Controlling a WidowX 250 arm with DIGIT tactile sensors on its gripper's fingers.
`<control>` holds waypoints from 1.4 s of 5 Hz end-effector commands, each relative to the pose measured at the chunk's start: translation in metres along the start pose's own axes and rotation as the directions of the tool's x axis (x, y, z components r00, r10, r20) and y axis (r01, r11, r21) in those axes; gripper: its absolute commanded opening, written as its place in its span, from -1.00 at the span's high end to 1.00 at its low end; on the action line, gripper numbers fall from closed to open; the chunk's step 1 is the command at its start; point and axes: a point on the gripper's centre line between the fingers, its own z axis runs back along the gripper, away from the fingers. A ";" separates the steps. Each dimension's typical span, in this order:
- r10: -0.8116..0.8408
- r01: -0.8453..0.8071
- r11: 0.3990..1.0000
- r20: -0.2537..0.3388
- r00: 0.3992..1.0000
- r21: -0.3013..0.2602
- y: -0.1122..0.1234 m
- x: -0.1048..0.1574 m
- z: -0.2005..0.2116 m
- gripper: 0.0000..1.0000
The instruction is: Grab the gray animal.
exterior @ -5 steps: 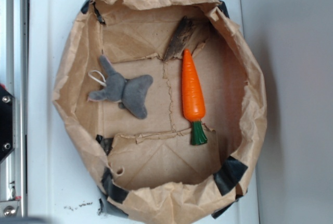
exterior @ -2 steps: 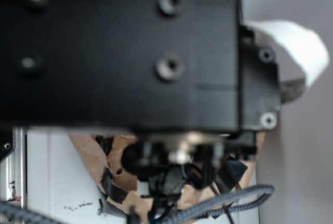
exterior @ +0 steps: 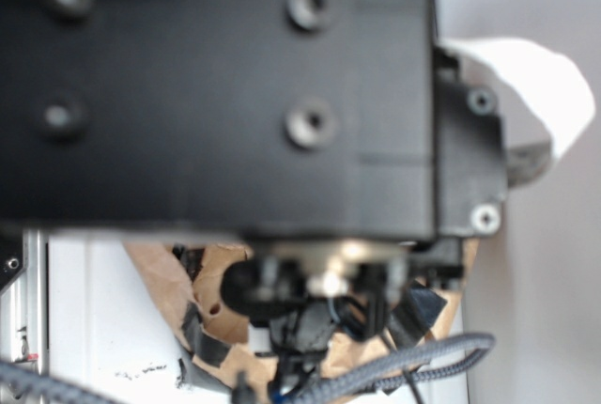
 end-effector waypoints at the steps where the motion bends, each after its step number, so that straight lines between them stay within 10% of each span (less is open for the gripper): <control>1: -0.003 0.006 0.995 -0.032 0.999 0.096 0.019 0.009 -0.083 -1.00; 6: -0.084 0.128 0.987 -0.350 0.933 0.102 0.044 -0.047 -0.178 -1.00; 7: -0.031 0.084 0.986 -0.337 0.941 0.141 0.042 -0.053 -0.193 1.00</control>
